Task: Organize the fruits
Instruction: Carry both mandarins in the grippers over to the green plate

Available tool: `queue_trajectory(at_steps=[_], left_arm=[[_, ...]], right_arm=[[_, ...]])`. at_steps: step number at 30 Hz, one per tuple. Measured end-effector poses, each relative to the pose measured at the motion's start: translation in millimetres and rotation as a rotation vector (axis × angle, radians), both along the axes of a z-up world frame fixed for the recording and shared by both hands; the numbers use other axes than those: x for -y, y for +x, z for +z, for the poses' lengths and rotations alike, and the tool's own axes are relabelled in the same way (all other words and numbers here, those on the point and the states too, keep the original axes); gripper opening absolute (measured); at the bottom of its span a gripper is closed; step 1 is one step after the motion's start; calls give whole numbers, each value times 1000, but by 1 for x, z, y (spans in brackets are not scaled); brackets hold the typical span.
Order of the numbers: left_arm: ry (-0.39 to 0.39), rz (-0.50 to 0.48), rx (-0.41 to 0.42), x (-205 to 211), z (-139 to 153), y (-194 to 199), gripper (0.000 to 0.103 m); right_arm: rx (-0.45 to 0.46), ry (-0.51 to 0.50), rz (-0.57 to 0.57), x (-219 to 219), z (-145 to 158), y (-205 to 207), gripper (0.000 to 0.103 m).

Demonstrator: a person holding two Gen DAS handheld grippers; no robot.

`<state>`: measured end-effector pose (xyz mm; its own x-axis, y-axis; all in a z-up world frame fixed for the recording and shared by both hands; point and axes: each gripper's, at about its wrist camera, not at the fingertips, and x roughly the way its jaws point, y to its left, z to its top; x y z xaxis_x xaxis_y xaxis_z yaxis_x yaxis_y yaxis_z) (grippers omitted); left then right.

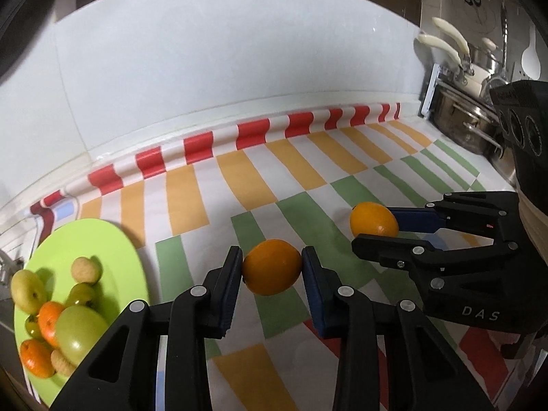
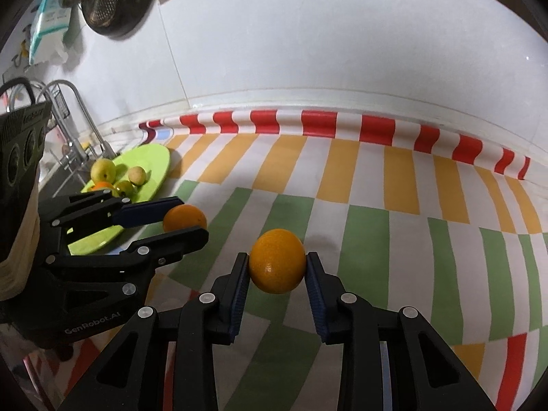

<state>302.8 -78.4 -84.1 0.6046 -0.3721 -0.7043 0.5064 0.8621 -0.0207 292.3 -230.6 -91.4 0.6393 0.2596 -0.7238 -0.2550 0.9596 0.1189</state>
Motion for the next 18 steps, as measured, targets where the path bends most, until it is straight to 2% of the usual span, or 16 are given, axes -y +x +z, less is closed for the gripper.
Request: queue_trajectory(at_steps=[13, 18], left_arm=[[-50, 107, 55, -30, 34, -43, 35], [-47, 141, 88, -43, 47, -63, 35]], right_arm=[[96, 14, -13, -12, 41, -41, 34], [128, 16, -5, -20, 56, -60, 34]])
